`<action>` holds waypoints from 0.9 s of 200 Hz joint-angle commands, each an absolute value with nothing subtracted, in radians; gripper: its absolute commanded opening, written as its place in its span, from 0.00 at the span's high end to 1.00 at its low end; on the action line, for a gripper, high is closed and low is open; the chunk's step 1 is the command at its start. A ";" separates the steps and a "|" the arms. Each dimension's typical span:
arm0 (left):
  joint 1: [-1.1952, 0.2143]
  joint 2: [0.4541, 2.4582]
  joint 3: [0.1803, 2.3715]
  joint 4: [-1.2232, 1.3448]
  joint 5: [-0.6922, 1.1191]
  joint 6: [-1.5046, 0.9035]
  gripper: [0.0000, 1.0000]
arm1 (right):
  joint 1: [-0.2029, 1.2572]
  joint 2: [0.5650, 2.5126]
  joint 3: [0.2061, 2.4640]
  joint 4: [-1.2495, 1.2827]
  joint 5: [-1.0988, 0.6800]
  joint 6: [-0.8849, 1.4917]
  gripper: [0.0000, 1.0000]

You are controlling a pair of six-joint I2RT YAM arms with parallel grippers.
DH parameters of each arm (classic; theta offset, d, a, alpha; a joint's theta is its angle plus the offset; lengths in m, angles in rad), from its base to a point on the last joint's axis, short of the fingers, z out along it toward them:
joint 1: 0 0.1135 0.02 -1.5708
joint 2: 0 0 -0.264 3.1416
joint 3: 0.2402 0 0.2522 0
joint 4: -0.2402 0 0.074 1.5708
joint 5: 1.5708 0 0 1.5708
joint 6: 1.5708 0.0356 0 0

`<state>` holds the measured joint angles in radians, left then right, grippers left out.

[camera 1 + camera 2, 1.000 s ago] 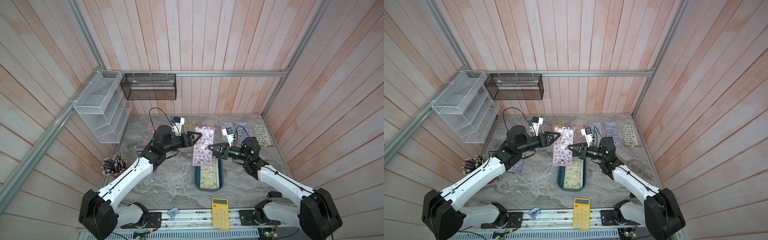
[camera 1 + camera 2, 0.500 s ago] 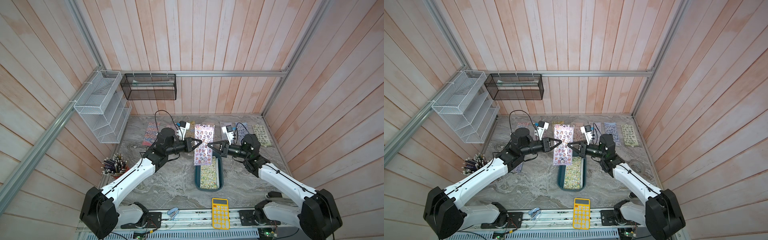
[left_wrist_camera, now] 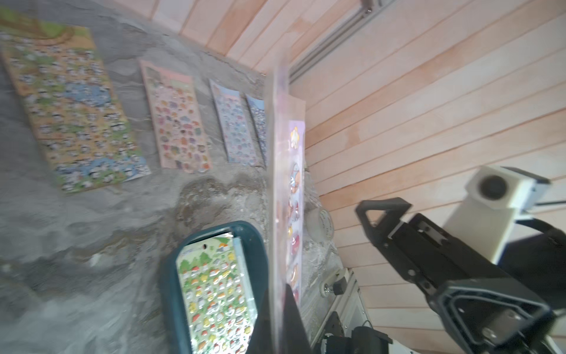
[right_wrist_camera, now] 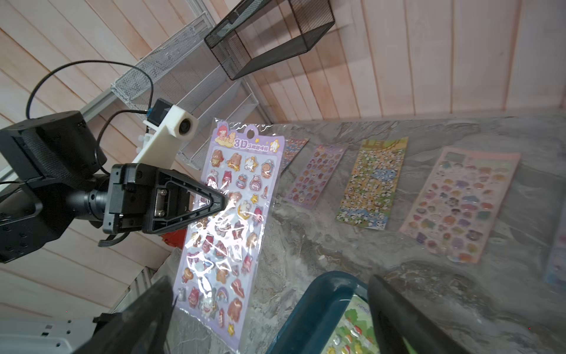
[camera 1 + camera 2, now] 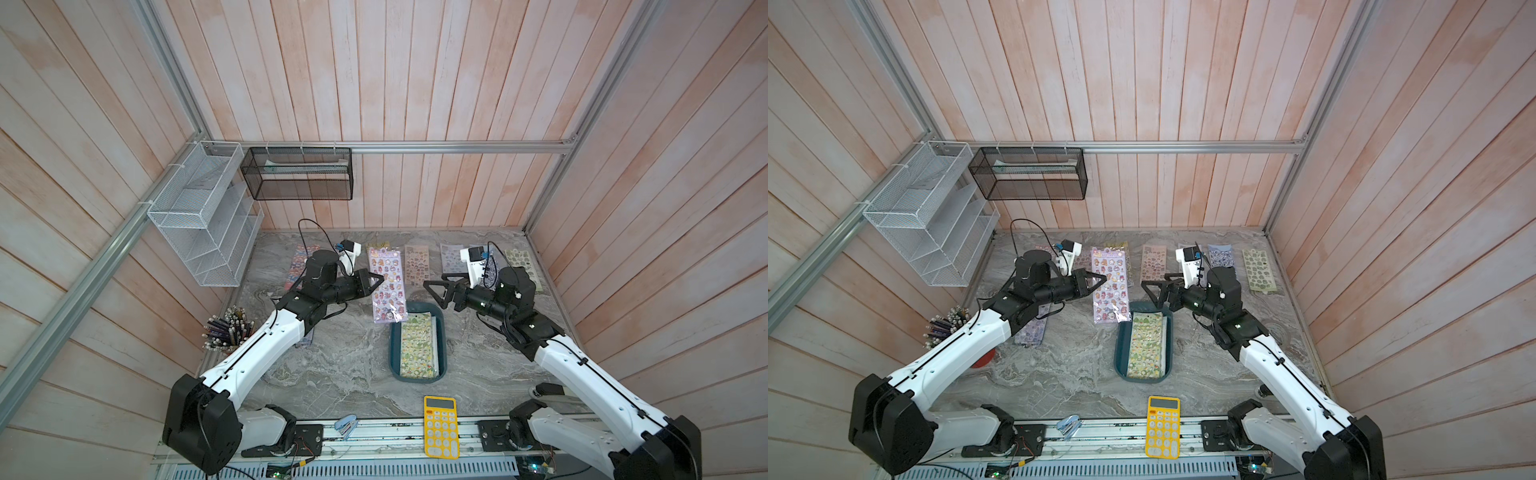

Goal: Take the stickers out of the storage box
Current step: Place the sticker at the center of the board.

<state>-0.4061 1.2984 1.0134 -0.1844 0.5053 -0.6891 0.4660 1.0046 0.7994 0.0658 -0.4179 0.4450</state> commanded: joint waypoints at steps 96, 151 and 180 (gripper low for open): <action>-0.212 1.446 0.962 -0.576 0.266 -0.513 1.00 | 0.465 0.788 0.781 -0.118 -0.066 0.259 0.00; -0.212 1.550 0.991 -0.624 0.201 -0.460 1.00 | 0.466 0.783 0.762 -0.110 -0.057 0.255 0.00; -0.212 1.601 1.007 -0.610 0.213 -0.451 1.00 | 0.466 0.797 0.751 -0.103 -0.067 0.263 0.01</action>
<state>-0.2153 1.5650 0.9718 -0.6037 0.2276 -0.4850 0.4660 0.7895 0.7753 -0.0914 -0.0753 0.2687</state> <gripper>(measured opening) 0.066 0.994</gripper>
